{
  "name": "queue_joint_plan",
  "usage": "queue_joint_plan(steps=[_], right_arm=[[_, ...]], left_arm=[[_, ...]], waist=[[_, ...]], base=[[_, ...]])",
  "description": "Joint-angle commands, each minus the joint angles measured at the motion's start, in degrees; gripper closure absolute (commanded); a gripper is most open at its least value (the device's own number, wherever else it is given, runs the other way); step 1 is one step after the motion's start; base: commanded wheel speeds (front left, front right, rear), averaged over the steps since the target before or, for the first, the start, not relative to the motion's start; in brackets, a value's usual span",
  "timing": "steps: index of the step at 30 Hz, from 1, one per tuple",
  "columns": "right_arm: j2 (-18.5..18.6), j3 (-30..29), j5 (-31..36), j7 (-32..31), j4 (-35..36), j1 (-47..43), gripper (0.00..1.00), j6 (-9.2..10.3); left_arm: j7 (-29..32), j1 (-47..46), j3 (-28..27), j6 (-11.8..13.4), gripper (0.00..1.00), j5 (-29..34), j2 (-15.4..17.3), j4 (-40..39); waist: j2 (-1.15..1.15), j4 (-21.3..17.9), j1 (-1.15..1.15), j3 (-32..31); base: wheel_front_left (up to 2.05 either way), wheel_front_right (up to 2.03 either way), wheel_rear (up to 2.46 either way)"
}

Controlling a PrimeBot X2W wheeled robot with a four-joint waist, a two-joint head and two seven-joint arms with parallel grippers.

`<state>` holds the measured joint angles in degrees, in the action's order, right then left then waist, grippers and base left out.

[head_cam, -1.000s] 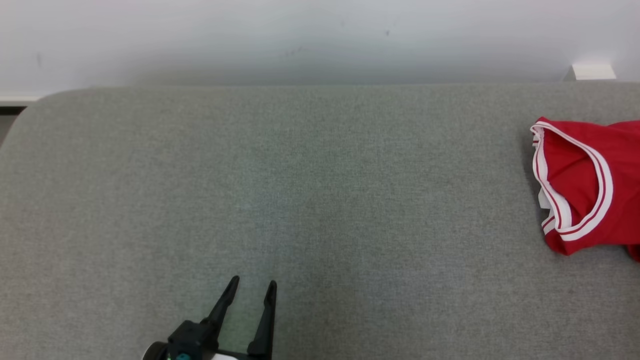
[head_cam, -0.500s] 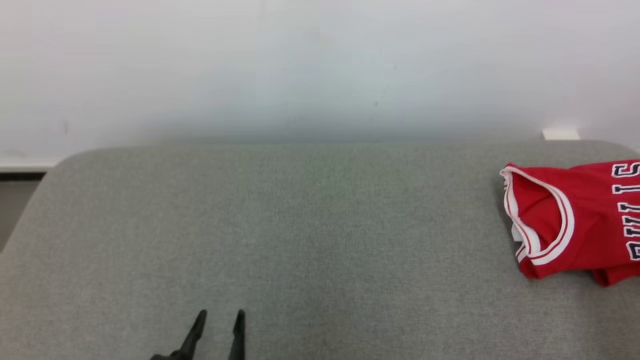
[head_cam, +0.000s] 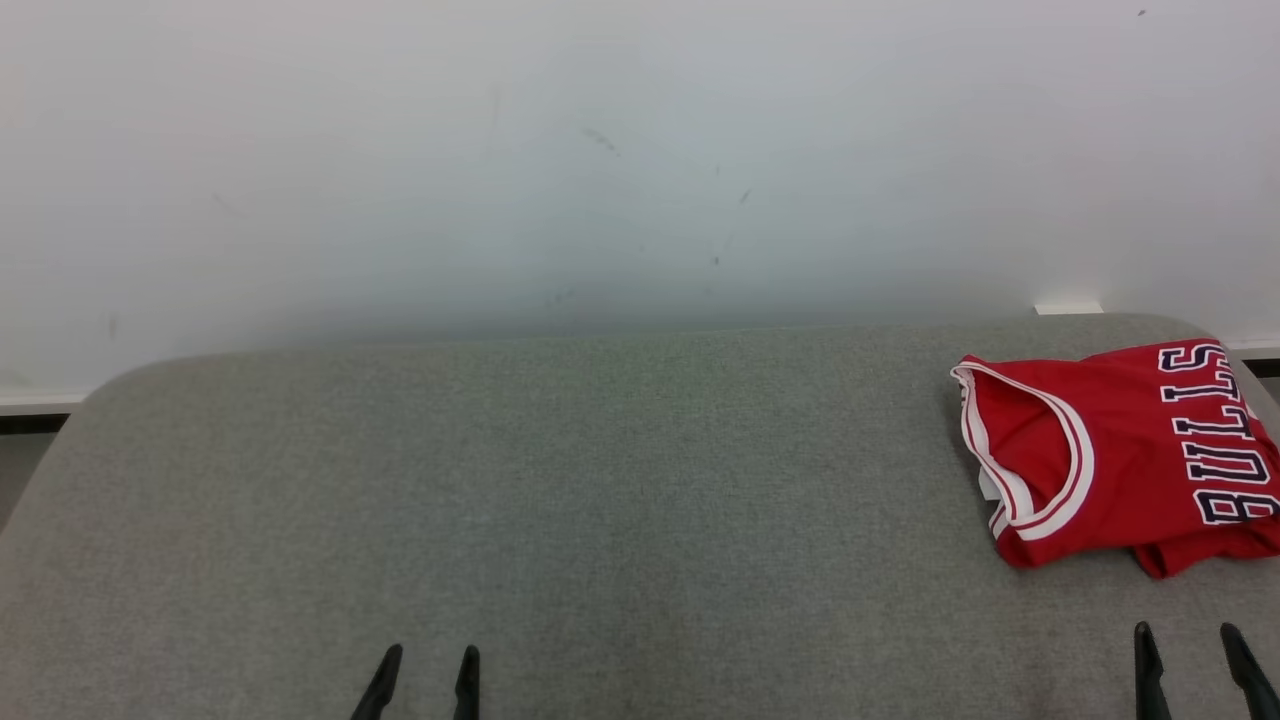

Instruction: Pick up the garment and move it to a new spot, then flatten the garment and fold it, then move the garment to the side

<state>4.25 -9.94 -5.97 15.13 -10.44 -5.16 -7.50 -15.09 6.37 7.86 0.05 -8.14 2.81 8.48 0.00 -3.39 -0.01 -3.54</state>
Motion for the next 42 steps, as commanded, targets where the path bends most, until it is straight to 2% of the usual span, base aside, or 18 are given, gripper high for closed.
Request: queue_joint_plan(steps=[1,11,18,19,22,42], right_arm=[[-0.52,0.31,0.33,-0.04,0.51,-1.65,0.0,0.06],[-1.31,3.06,0.72,-0.03,-1.87,-2.34,0.0,0.07],[-1.29,4.62,-0.74,-0.03,-2.7,-1.69,0.0,0.07],[-1.37,4.6,-0.66,-0.01,-2.72,-2.09,1.0,-0.03],[-1.61,4.53,-0.8,-0.11,-3.69,-2.24,1.0,-0.07],[-1.54,4.16,-22.54,-5.67,-3.84,1.53,1.0,-0.04]], left_arm=[[-0.05,1.01,-0.04,-0.16,0.0,0.26,0.19,0.12],[-0.05,1.31,0.71,-1.73,0.0,0.16,0.19,1.15],[-0.05,1.04,0.81,-0.42,0.0,0.88,0.2,2.65],[0.01,0.99,0.9,-0.48,1.0,0.44,-0.01,2.65],[0.05,1.22,1.02,-0.54,1.0,0.27,-0.05,3.59],[5.03,-2.4,-2.26,-2.05,1.0,-21.84,0.51,3.9]], waist=[[0.0,-0.16,0.01,-0.37],[0.0,-0.09,0.01,-1.03],[0.0,0.06,0.01,-1.04],[0.0,0.04,0.01,-1.05],[0.0,0.04,0.01,-1.05],[0.0,0.57,0.01,-0.33]], base=[[0.0,0.0,0.0],[0.0,0.0,0.0],[0.0,0.0,0.0],[0.0,0.0,0.0],[0.0,0.0,0.0],[0.0,0.0,0.0]])
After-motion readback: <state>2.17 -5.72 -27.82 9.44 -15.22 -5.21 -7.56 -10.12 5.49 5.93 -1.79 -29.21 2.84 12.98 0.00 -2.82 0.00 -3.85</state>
